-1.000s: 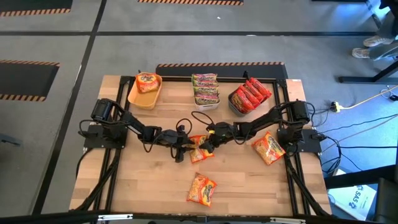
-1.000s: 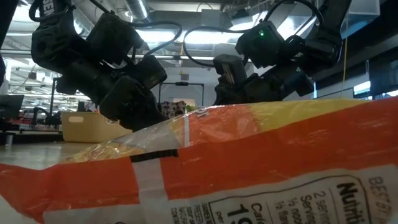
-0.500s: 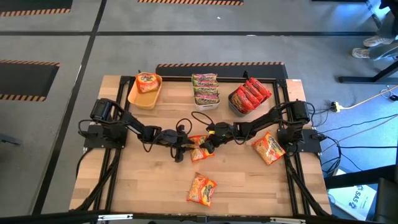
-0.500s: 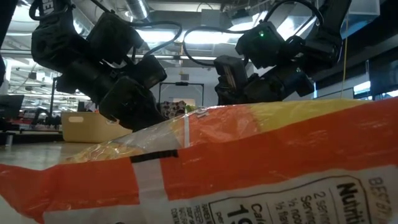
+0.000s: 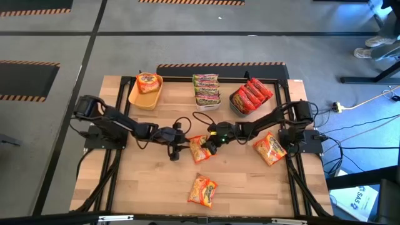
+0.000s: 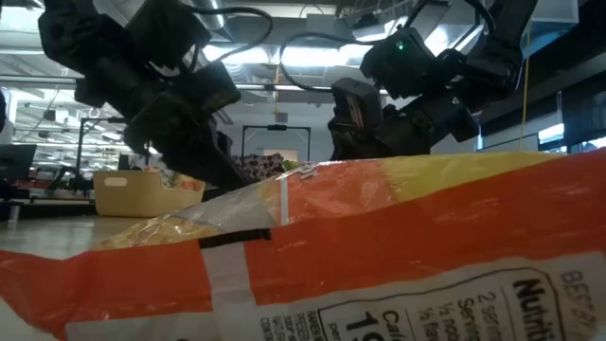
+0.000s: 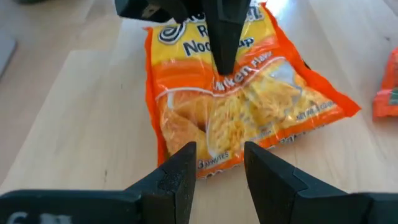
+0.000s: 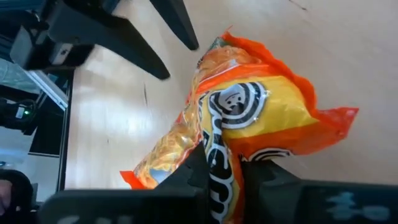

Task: Sort Maruchan noodles
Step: Put the orange noodle pack into the yellow bin

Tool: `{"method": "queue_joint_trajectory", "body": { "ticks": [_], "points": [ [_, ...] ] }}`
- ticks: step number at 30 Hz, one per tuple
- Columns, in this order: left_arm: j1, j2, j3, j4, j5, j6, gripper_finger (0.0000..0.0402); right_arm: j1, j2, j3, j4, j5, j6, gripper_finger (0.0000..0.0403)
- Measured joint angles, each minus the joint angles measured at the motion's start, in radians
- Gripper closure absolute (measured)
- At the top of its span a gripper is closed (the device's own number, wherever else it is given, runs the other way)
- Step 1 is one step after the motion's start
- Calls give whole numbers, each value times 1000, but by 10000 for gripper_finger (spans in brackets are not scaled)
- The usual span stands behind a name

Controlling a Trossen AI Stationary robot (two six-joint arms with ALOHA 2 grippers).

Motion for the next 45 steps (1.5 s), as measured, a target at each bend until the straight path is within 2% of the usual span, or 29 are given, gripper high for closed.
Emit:
{"method": "queue_joint_trajectory", "body": {
  "ticks": [3,7,14,19,25,30,33,35,45],
  "points": [
    [0,-23,-1,2,0,11,273,0,-10,4,5,-1,-33,373],
    [0,-34,1,10,-1,16,273,0,-38,46,-86,-8,-113,373],
    [5,-34,1,8,-99,-9,271,1,-66,210,-463,19,-356,373],
    [25,-34,6,27,-38,-33,243,1,-66,334,-695,54,-540,373],
    [54,-54,53,8,62,-45,178,1,-66,447,-887,92,-687,373],
    [82,-86,77,-19,62,-45,136,9,-67,482,-945,146,-730,373],
    [106,-83,77,-18,109,-65,123,22,-67,488,-937,169,-778,373],
    [116,-64,78,-10,144,-69,119,29,-67,494,-935,184,-805,373],
    [117,-26,78,0,189,-65,122,30,-67,503,-898,201,-835,372]
  ]
}}
